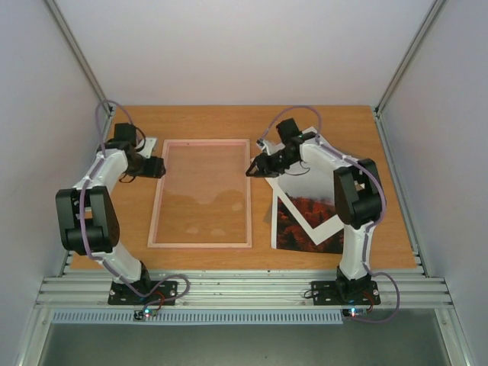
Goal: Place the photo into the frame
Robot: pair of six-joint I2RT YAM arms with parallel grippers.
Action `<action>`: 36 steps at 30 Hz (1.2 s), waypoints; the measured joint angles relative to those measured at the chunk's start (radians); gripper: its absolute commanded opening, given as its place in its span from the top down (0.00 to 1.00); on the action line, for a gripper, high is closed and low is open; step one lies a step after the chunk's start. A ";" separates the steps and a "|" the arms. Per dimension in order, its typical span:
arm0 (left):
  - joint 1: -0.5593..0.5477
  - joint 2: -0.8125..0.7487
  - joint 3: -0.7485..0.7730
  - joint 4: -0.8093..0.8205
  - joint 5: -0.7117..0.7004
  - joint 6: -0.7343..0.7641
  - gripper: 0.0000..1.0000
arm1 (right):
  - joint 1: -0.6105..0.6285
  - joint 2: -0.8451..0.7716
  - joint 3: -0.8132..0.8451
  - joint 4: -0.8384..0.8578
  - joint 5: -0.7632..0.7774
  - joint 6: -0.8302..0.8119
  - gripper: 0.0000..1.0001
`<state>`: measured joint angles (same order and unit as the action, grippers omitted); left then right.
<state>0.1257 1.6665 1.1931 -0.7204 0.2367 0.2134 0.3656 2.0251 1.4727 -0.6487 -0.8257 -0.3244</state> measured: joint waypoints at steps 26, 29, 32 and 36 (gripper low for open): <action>-0.323 -0.027 0.050 0.091 -0.021 0.000 0.27 | -0.015 -0.010 0.130 -0.255 0.459 -0.260 0.53; -0.323 -0.040 0.038 0.093 -0.032 -0.002 0.27 | -0.003 0.048 0.170 -0.256 0.494 -0.253 0.52; -0.323 -0.055 0.027 0.093 -0.040 -0.004 0.26 | 0.005 0.096 0.225 -0.256 0.523 -0.251 0.52; -0.323 -0.058 0.026 0.094 -0.044 -0.005 0.26 | 0.023 0.148 0.285 -0.248 0.562 -0.251 0.52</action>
<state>-0.1978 1.6089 1.2194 -0.6266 0.1928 0.2085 0.3885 2.1731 1.7573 -0.8967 -0.2634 -0.5758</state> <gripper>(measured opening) 0.735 0.477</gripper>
